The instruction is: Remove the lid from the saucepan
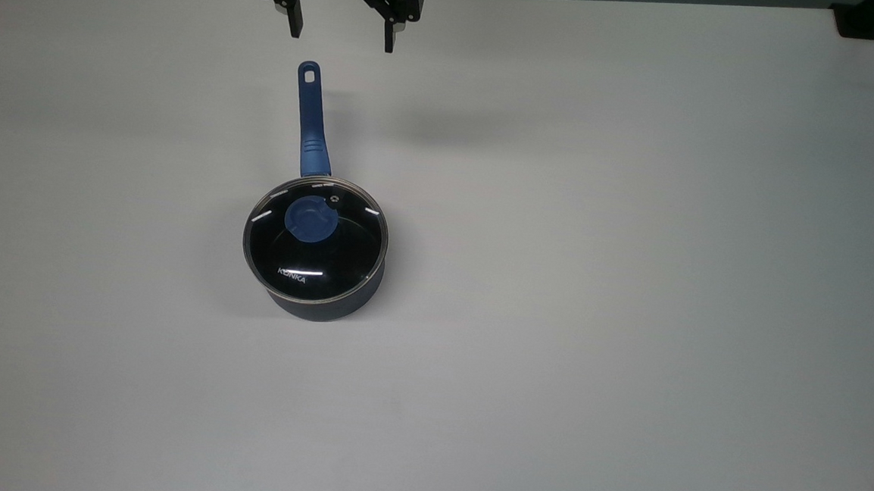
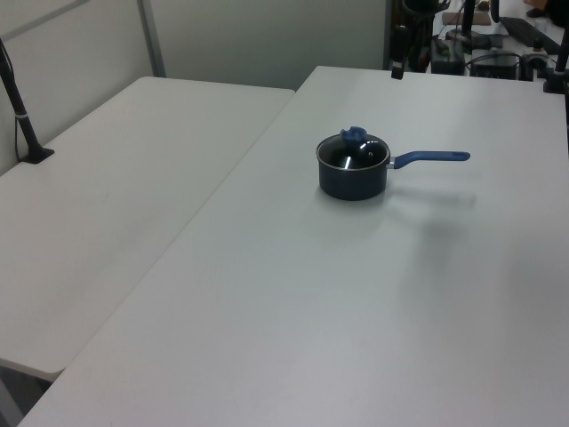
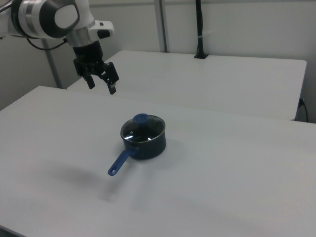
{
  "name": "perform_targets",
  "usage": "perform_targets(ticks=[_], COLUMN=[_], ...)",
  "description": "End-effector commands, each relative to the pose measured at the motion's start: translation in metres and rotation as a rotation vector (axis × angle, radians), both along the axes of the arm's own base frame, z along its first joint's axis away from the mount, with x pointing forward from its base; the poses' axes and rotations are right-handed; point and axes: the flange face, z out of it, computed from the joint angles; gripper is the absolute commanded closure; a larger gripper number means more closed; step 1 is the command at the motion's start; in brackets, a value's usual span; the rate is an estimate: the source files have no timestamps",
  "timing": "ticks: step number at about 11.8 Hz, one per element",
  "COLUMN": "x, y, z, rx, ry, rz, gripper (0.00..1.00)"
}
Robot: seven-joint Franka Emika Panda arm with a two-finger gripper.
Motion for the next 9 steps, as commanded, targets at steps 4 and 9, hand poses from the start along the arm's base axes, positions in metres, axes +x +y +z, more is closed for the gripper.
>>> perform_targets(ticks=[4,9], x=[-0.0096,-0.0060], y=[0.0017,-0.0060], z=[-0.0016,-0.0057], rx=[0.010,-0.008], ry=[0.019,0.019], rz=[0.020,0.088], gripper=[0.00,0.00])
